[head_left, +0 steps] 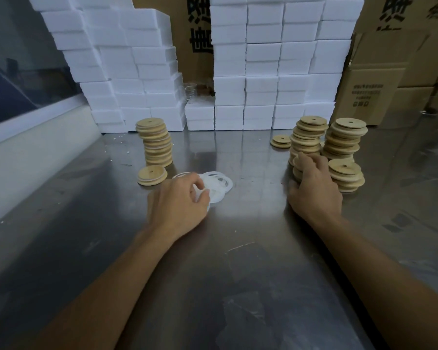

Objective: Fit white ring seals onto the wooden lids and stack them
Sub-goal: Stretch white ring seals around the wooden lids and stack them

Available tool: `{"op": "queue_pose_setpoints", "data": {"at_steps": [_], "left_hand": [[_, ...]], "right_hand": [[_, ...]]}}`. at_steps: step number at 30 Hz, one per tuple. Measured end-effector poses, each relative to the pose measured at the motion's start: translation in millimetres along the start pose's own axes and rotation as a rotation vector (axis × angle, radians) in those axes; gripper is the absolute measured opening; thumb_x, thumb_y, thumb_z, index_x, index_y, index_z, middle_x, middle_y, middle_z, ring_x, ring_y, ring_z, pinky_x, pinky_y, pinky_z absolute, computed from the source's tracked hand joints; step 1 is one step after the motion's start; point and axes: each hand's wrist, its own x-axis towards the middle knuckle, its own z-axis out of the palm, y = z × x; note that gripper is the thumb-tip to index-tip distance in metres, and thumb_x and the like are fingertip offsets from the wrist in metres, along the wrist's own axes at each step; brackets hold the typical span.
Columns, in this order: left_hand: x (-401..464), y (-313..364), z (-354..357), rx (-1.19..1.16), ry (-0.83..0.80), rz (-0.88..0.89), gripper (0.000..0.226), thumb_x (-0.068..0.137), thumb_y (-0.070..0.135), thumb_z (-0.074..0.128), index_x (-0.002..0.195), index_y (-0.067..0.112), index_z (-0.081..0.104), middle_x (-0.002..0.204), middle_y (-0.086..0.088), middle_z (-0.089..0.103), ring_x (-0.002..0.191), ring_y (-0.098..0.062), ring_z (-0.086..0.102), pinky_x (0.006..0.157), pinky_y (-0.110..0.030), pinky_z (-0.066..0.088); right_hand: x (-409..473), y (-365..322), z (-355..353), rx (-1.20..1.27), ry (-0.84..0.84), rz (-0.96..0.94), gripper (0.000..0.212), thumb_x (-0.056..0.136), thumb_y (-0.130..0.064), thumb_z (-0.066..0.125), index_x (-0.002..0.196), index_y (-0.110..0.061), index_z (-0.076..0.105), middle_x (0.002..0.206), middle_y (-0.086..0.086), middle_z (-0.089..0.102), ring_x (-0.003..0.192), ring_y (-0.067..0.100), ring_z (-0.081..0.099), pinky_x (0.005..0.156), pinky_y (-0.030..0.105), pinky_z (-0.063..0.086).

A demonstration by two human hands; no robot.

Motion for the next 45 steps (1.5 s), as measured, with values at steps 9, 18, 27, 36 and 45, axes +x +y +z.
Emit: {"op": "queue_pose_setpoints", "data": {"at_steps": [9,18,27,36,45], "left_hand": [[-0.3,-0.6,7.9,0.034,-0.163,0.052,0.029,0.084,0.043,0.071,0.106,0.024,0.068,0.073,0.011,0.051,0.075,-0.013,0.050,0.066,-0.029,0.039],[-0.5,-0.2,9.8,0.070,-0.136,0.083,0.015,0.094,0.030,0.062,0.091,0.020,0.073,0.090,0.002,0.068,0.080,-0.011,0.051,0.069,-0.029,0.042],[-1.6,2.4,8.4,0.073,-0.136,0.074,0.019,0.096,0.029,0.058,0.092,0.017,0.073,0.094,0.001,0.069,0.086,-0.018,0.058,0.075,-0.038,0.051],[-2.8,12.4,5.3,-0.007,0.016,0.180,0.020,0.098,0.015,0.053,0.085,0.003,0.062,0.083,-0.008,0.065,0.075,-0.026,0.056,0.065,-0.041,0.044],[-3.2,21.5,6.3,-0.263,0.102,0.235,0.010,0.100,0.015,0.051,0.092,0.012,0.057,0.079,0.007,0.059,0.067,-0.009,0.051,0.057,-0.021,0.039]], "right_hand": [[-0.9,-3.8,-4.2,0.233,0.233,-0.165,0.022,0.094,-0.001,0.053,0.110,-0.004,0.068,0.111,0.011,0.064,0.097,0.029,0.059,0.077,0.044,0.050],[-0.9,-5.5,-4.2,0.265,0.190,-0.122,0.021,0.088,-0.007,0.066,0.109,-0.005,0.070,0.108,0.011,0.068,0.094,0.027,0.063,0.083,0.043,0.054],[-0.9,-5.1,1.0,0.202,-0.129,-0.156,0.059,0.090,-0.031,0.067,0.144,-0.023,0.045,0.147,0.004,0.047,0.131,0.023,0.046,0.104,0.043,0.044],[-2.1,-12.9,9.3,-0.106,-0.361,-0.279,0.069,0.091,-0.066,0.045,0.151,-0.037,0.026,0.154,-0.007,0.035,0.131,0.024,0.047,0.105,0.051,0.037],[-5.4,-19.5,3.1,-0.076,-0.357,-0.217,0.052,0.084,-0.066,0.058,0.124,-0.034,0.051,0.138,-0.001,0.039,0.116,0.022,0.051,0.101,0.047,0.042]]}}
